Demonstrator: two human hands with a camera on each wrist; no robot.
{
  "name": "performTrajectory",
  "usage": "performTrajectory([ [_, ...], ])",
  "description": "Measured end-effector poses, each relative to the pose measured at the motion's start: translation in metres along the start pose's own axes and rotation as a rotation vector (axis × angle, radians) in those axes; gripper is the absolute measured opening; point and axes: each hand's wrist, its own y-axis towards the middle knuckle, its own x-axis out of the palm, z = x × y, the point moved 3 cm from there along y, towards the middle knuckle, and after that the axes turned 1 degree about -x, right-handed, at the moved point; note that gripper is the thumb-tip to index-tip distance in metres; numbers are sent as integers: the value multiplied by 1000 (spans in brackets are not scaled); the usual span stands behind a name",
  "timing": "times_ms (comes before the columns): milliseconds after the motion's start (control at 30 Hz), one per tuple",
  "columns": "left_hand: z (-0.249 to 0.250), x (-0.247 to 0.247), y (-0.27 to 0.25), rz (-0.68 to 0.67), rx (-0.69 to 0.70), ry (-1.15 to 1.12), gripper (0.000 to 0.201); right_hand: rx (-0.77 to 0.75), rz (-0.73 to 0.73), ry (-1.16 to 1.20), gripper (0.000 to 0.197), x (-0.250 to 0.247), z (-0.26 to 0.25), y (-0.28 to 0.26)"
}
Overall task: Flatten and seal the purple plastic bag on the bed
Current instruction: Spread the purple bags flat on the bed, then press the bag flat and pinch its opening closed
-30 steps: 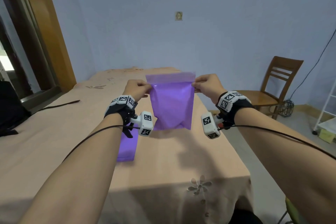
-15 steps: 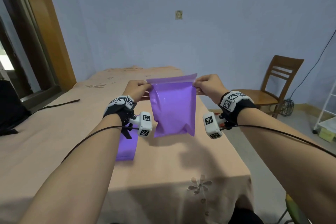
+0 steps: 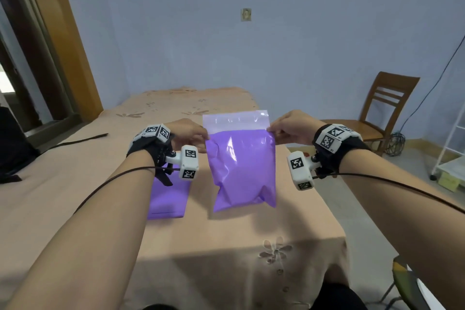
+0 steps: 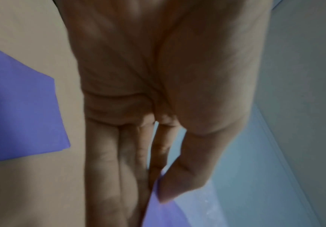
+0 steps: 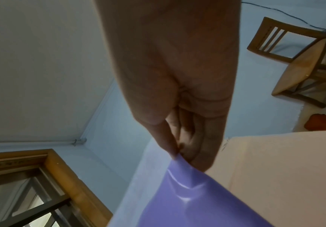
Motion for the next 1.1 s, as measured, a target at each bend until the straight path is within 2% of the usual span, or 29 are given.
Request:
performTrajectory([
  [100, -16, 3, 13, 58, -32, 152, 25, 94, 22, -53, 11, 8, 15, 7],
  [233, -33, 15, 32, 182, 12, 37, 20, 109, 82, -80, 14, 18, 25, 19],
  [367, -45, 21, 49, 269, 60, 39, 18, 82, 131, -118, 12, 23, 32, 38],
  [433, -50, 23, 58, 296, 62, 27, 11, 94, 133, -170, 5, 26, 39, 46],
  [533, -55, 22, 71, 331, 44, 131, 15, 67, 217, -393, 16, 26, 45, 57],
  [600, -53, 23, 73, 292, 22, 287, 10, 25, 202, -550, 15, 32, 42, 56],
  [667, -54, 31, 74, 140, -31, 425, 18, -5, 37, -588, 9, 51, 38, 51],
  [733, -53, 42, 72, -14, -93, 559, 27, -18, -132, -655, 12, 71, 35, 44],
  [800, -54, 53, 70, -89, -131, 722, 32, -29, -220, -795, 17, 84, 36, 42],
  [933, -54, 64, 64, -67, -162, 1089, 55, -51, -294, -981, 23, 103, 44, 36],
  [1033, -58, 66, 66, -54, -139, 1082, 52, -72, -253, -1064, 24, 109, 48, 35],
  [1100, -61, 66, 67, -50, -107, 1043, 45, -60, -221, -1100, 18, 109, 48, 35],
])
